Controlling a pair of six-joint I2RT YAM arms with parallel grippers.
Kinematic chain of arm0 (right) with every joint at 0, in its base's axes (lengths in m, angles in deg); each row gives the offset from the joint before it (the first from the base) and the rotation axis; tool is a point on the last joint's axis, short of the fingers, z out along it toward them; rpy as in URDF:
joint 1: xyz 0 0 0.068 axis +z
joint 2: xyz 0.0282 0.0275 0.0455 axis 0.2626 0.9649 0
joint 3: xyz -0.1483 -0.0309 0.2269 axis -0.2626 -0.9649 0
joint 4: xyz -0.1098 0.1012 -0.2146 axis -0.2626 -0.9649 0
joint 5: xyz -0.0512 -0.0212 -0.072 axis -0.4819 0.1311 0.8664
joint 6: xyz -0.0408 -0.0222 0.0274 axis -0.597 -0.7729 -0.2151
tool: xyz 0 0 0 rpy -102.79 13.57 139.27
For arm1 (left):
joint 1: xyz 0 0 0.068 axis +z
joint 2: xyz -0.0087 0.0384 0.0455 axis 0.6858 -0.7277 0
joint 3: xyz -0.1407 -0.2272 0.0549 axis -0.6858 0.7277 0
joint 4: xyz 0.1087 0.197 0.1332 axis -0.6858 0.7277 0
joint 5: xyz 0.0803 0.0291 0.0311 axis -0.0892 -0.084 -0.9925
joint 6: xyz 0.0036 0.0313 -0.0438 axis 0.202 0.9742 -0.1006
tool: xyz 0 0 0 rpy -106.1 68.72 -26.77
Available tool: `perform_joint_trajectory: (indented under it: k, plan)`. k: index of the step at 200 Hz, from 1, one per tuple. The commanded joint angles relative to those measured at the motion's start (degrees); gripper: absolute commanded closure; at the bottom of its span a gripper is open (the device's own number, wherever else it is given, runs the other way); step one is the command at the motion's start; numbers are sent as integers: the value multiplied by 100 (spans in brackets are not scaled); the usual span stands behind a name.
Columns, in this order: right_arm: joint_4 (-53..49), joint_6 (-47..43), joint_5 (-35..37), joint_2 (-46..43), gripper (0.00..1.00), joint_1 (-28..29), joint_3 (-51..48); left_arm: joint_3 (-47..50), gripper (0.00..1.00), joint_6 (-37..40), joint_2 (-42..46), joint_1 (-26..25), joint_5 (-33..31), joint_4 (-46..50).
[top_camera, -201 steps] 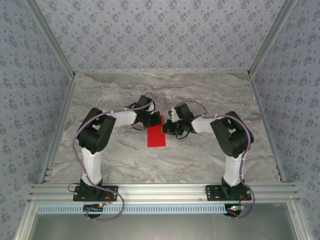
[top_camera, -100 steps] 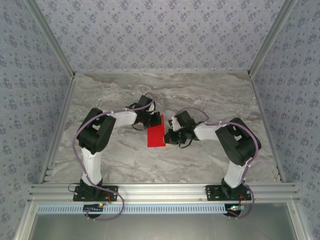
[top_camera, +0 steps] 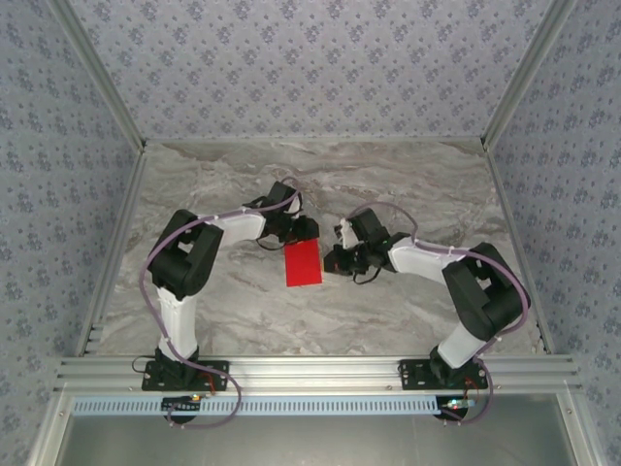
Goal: Fold a paper plane with a square sheet of paper (pick it up from the middle)
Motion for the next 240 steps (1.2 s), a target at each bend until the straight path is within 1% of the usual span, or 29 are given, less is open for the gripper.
perform_joint_trajectory:
  k: [1, 24, 45, 69, 81, 96, 114, 152, 172, 192, 240]
  plan:
    - [251, 281, 326, 123, 99, -194, 328, -319, 49, -58, 622, 74, -199, 488]
    - [189, 207, 464, 445, 93, -183, 667, -46, 41, -193, 1175, 174, -807, 811]
    - [45, 118, 583, 757, 87, -87, 1006, 513, 26, -353, 1778, 329, -1346, 942]
    - [-56, 115, 675, 1160, 84, 10, 1390, 1279, 7, -555, 2481, 532, -1672, 861]
    - [-69, 116, 673, 1380, 84, 31, 1597, 1612, 1, -619, 2788, 590, -1774, 815]
    - [-121, 119, 719, 1651, 84, 29, 1901, 1972, 1, -693, 3096, 637, -1842, 787]
    - [-196, 117, 835, 2034, 84, 29, 2394, 2353, 1, -850, 3346, 680, -1739, 658]
    - [-409, 158, 1090, 2713, 85, -38, 2932, 2875, 1, -1219, 3600, 698, -898, 279]
    - [-434, 240, 1140, 2876, 86, -102, 2993, 3012, 1, -1422, 3583, 689, -435, 124]
    - [-435, 449, 1179, 2959, 86, -198, 2948, 3165, 4, -1667, 3525, 623, -40, -130]
    - [-54, 1082, 737, 3014, 87, -400, 2587, 3502, 13, -2324, 3483, 299, 312, -575]
